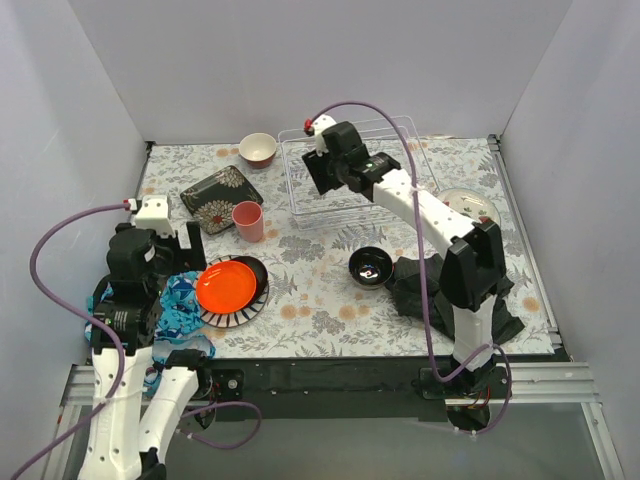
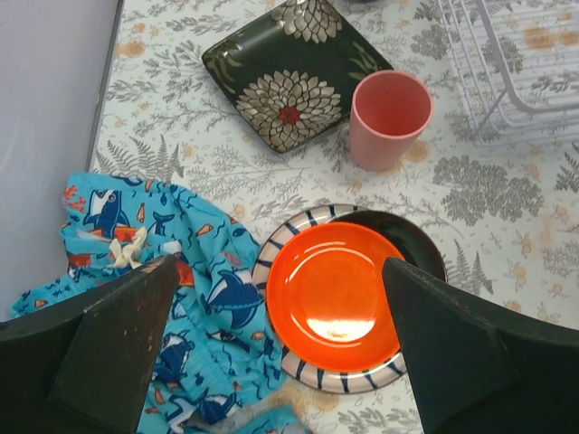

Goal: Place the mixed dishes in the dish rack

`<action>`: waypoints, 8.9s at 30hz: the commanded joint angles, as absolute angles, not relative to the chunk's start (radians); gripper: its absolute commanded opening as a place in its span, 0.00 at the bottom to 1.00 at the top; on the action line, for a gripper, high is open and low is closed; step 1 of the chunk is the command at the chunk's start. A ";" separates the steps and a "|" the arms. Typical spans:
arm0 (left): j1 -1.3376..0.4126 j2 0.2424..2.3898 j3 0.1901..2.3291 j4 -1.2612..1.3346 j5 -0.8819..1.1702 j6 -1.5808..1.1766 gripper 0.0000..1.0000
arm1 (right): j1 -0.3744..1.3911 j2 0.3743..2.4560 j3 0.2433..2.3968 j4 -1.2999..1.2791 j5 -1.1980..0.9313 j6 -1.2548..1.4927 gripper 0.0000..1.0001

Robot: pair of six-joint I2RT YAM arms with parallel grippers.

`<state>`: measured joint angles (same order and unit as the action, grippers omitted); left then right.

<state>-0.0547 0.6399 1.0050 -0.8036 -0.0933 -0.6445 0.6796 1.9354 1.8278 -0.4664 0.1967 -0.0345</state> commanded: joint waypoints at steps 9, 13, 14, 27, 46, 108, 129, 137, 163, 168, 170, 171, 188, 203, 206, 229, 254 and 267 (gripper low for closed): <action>-0.002 0.699 1.098 -0.959 -0.002 -0.629 0.98 | 0.813 2.186 2.135 -0.407 0.187 0.055 0.59; -0.002 0.709 1.091 -0.956 0.049 -0.647 0.98 | 0.818 2.233 2.149 -0.405 0.216 0.064 0.56; 0.030 0.706 1.091 -0.957 0.052 -0.649 0.98 | 0.818 2.240 2.149 -0.403 0.221 0.066 0.55; 0.046 0.729 1.091 -0.937 0.084 -0.667 0.98 | 0.831 2.287 2.126 -0.405 0.236 0.043 0.45; 0.048 0.634 1.068 -0.914 0.152 -0.641 0.98 | 0.943 1.905 1.653 -0.425 0.443 -0.054 0.01; -0.017 1.316 1.302 -0.741 0.344 -0.459 0.98 | 0.476 1.365 1.176 -0.689 -0.170 -1.091 0.52; -0.176 1.680 1.557 -1.050 0.327 -0.348 0.69 | 0.410 1.526 1.509 -0.607 -0.173 -0.351 0.71; -0.247 1.749 1.548 -0.989 0.212 -0.333 0.67 | 0.345 1.683 1.618 -0.597 -0.252 -0.312 0.68; -0.345 1.407 1.282 -0.410 -0.028 -0.205 0.00 | 0.233 1.926 1.769 -0.253 -0.903 0.486 0.89; -0.483 1.301 1.096 0.036 -0.185 -0.016 0.00 | 0.192 2.025 1.772 -0.077 -1.075 0.728 0.98; -0.517 1.302 1.019 0.192 -0.212 0.101 0.00 | 0.190 2.042 1.789 -0.013 -1.085 0.825 0.98; -0.549 1.305 0.993 0.251 -0.228 0.136 0.00 | 0.196 2.048 1.795 -0.011 -1.075 0.845 0.98; -0.804 1.733 0.890 1.118 -0.362 0.669 0.00 | 0.236 2.106 1.796 0.112 -1.040 1.137 0.98; -0.818 1.761 0.884 1.045 -0.272 0.635 0.00 | 0.301 2.171 1.841 0.140 -1.020 1.169 0.98; -0.819 1.761 0.881 1.045 -0.262 0.634 0.00 | 0.308 2.168 1.845 0.155 -1.025 1.174 0.98; -0.830 1.759 0.856 1.040 -0.225 0.588 0.00 | 0.337 2.172 1.828 0.160 -1.017 1.151 0.76; -0.847 1.095 0.810 0.187 -0.262 0.264 0.98 | 0.255 2.304 2.157 0.138 -0.485 0.468 0.48; -0.877 1.092 0.805 0.156 -0.489 0.123 0.98 | 0.279 2.341 2.109 0.325 -0.126 0.164 0.46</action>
<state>-0.8661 1.1080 0.7849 0.1799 -0.4038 0.1761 0.2699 2.3245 2.1155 0.1925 -0.2668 0.2825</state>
